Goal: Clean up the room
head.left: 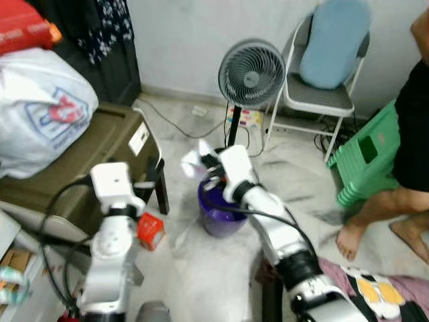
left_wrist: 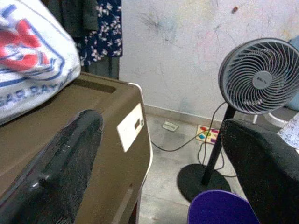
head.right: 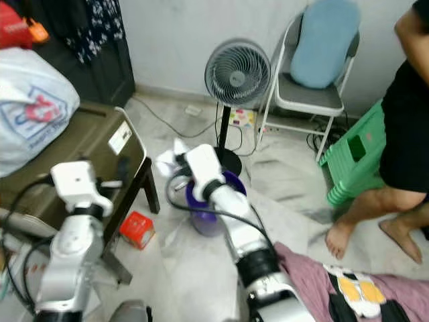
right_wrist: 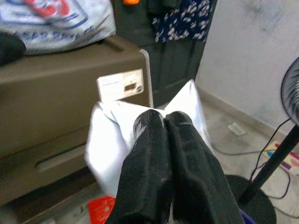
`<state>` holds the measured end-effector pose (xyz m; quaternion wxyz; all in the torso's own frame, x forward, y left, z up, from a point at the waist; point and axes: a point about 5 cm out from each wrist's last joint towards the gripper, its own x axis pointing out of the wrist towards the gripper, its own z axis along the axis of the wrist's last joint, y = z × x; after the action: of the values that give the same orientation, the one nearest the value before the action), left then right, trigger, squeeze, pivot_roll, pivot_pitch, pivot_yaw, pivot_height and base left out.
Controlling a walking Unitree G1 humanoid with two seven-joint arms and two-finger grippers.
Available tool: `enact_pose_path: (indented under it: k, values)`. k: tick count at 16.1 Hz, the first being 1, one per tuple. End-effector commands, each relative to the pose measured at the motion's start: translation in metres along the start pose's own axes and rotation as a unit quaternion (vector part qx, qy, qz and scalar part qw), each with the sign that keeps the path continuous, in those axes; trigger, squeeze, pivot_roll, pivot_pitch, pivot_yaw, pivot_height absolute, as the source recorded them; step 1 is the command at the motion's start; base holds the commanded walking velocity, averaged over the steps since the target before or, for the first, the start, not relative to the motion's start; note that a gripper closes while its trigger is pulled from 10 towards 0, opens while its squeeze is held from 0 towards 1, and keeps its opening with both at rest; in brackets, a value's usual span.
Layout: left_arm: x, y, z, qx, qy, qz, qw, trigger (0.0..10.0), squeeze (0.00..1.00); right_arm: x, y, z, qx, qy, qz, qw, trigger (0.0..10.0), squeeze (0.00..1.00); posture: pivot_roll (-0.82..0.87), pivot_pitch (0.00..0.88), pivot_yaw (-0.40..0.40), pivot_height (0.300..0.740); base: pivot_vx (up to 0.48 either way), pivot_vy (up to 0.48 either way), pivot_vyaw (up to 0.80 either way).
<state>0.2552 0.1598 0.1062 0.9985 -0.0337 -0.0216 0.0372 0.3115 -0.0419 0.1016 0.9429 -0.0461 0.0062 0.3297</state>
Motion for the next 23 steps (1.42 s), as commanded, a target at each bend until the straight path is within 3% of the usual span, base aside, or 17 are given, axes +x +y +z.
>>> enact_pose_path:
  k: [1, 3, 13, 16, 20, 21, 22, 23]
  values:
    - [0.000, -0.011, 0.001, -0.009, -0.001, -0.016, 1.000, 10.0, 0.00, -0.006, -0.013, -0.002, -0.011, 0.003, -0.019, 1.000, 10.0, 0.00, 0.06, 0.000, -0.079, 0.740, 0.266, 0.000, 0.00]
    - [0.000, -0.011, 0.001, -0.009, -0.001, -0.018, 1.000, 10.0, 0.00, -0.005, -0.012, -0.001, -0.010, 0.001, -0.018, 1.000, 10.0, 0.00, 0.06, 0.000, -0.078, 0.740, 0.279, 0.000, 0.78]
    - [0.002, -0.012, 0.002, -0.009, -0.004, -0.020, 1.000, 10.0, 0.00, -0.003, -0.014, -0.004, 0.007, 0.010, -0.032, 0.999, 10.0, 0.00, 0.06, 0.000, -0.076, 0.740, 0.289, 0.000, 0.00]
    - [0.002, -0.011, 0.002, -0.006, -0.003, -0.019, 1.000, 10.0, 0.00, -0.004, -0.016, -0.004, 0.011, 0.010, -0.035, 0.999, 10.0, 0.00, 0.06, 0.000, -0.077, 0.740, 0.309, 0.000, -0.53]
    - [-0.016, 0.008, -0.006, 0.011, 0.007, -0.008, 1.000, 10.0, 0.00, -0.031, -0.038, -0.003, 0.013, 0.004, -0.085, 0.996, 10.0, 0.00, 0.05, 0.000, -0.077, 0.740, 0.000, 0.000, 0.00]
    - [-0.016, 0.008, -0.006, 0.011, 0.007, -0.008, 1.000, 10.0, 0.00, -0.031, -0.038, -0.003, 0.013, 0.004, -0.085, 0.996, 10.0, 0.00, 0.05, 0.000, -0.077, 0.740, 0.000, 0.000, 0.00]
    - [-0.027, 0.014, -0.007, 0.028, 0.008, -0.026, 0.999, 10.0, 0.00, -0.050, -0.048, -0.003, 0.011, 0.002, -0.123, 0.992, 10.0, 0.00, 0.05, 0.000, -0.078, 0.740, 0.000, 0.000, 0.00]
    - [-0.030, 0.015, -0.007, 0.039, 0.006, -0.032, 0.999, 10.0, 0.00, -0.059, -0.051, -0.003, 0.004, 0.001, -0.139, 0.990, 10.0, 0.00, 0.05, 0.000, -0.078, 0.740, 0.000, 0.000, 0.00]
